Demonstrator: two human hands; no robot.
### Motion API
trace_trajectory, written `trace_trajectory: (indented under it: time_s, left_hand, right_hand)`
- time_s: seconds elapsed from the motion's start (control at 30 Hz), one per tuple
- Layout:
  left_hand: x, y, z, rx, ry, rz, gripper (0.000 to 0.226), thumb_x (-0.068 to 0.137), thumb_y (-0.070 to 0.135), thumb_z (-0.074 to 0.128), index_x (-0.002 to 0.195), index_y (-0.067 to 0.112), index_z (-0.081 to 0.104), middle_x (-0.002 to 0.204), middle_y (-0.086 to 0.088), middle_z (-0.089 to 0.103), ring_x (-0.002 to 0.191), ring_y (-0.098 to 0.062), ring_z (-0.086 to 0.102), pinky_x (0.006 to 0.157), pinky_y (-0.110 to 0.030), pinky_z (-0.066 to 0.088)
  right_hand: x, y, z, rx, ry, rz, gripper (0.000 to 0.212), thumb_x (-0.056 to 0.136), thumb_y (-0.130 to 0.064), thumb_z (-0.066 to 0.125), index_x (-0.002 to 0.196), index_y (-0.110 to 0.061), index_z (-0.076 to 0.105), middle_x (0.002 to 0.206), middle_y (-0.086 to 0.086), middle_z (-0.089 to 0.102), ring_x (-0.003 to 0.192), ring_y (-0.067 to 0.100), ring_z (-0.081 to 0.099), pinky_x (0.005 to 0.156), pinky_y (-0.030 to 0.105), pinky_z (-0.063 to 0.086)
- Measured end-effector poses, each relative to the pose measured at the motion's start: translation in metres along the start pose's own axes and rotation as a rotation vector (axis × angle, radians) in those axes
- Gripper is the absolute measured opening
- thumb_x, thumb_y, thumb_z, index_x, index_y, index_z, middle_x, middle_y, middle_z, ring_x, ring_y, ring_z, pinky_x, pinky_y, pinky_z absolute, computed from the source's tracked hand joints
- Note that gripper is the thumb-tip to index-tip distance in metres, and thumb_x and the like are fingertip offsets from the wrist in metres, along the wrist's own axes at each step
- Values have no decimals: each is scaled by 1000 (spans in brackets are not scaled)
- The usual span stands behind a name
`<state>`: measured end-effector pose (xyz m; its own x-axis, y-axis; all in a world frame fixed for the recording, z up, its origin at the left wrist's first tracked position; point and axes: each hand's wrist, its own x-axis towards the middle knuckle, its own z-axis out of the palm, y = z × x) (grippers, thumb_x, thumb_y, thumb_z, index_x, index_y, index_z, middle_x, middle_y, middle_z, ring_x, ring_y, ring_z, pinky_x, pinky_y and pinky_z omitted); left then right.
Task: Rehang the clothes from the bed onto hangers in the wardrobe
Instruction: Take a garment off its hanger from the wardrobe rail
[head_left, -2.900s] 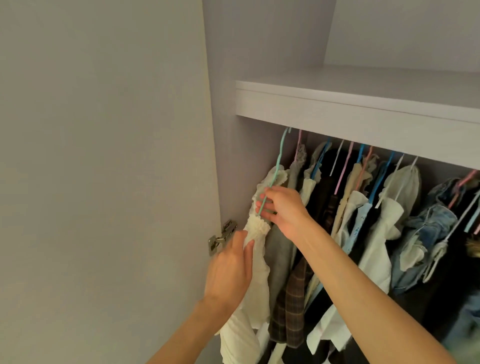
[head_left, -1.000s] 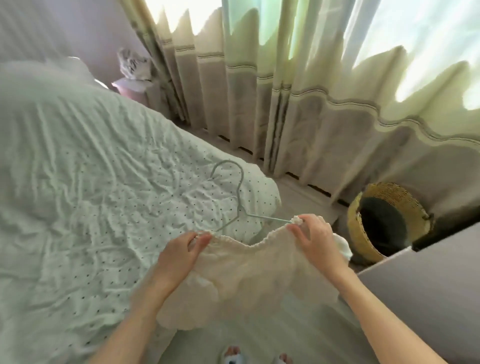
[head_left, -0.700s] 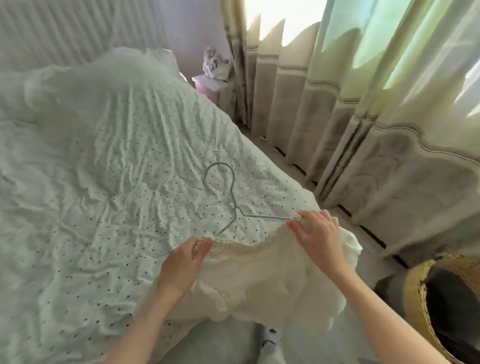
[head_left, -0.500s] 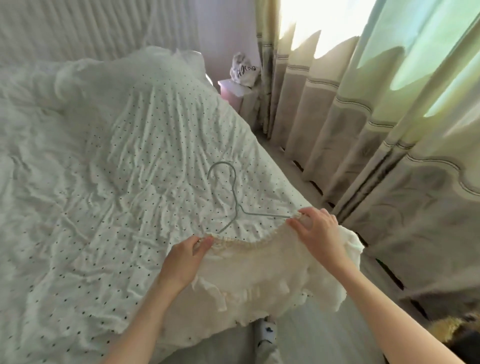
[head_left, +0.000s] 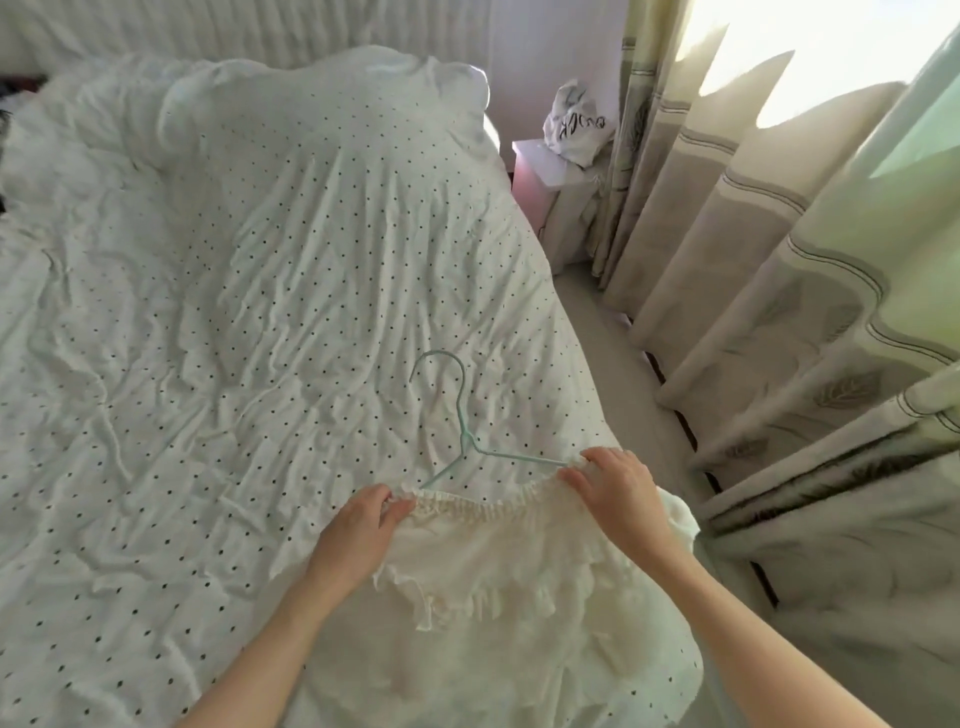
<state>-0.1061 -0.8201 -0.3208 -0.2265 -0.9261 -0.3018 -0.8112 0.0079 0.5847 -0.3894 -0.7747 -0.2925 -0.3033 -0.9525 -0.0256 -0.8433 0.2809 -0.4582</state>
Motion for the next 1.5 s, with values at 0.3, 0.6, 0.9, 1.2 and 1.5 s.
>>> trace_trajectory:
  time_s: [0.3, 0.6, 0.9, 1.2, 1.5]
  left_hand:
    - [171, -20, 37, 94, -86, -74, 30, 96, 38, 43, 77, 14, 44, 77, 5, 44, 80, -21, 49, 66, -35, 37]
    - [352, 0, 34, 141, 86, -17, 26, 96, 35, 46, 92, 10, 51, 91, -3, 46, 93, -25, 48, 79, -39, 39]
    - [432, -28, 74, 304, 45, -73, 37, 96, 36, 43, 115, 7, 58, 113, -13, 55, 111, -30, 47, 88, -42, 38]
    - [412, -31, 91, 386, -110, -12, 49, 96, 27, 39, 142, 12, 30, 146, -9, 33, 134, -24, 25, 107, -46, 24]
    - [267, 40, 72, 241, -132, 219, 59, 91, 42, 29, 141, 12, 36, 153, -16, 19, 143, -33, 9, 113, -45, 12]
  right_hand:
    - [151, 36, 87, -12, -146, 54, 33, 92, -34, 53, 106, -6, 63, 105, 11, 63, 102, 32, 52, 83, 38, 36]
    - [315, 53, 128, 52, -110, 143, 34, 90, -35, 56, 99, -3, 62, 96, 14, 64, 97, 36, 54, 80, 42, 39]
    - [369, 72, 192, -182, -212, 152, 34, 97, -30, 39, 115, -7, 57, 109, 12, 60, 105, 32, 48, 86, 39, 30]
    - [347, 94, 176, -293, -324, -29, 44, 93, -22, 46, 135, -11, 39, 134, 8, 47, 129, 26, 35, 109, 41, 20]
    - [227, 55, 101, -221, -290, -83, 60, 94, -38, 48, 145, -15, 28, 149, 9, 32, 141, 25, 23, 116, 44, 13]
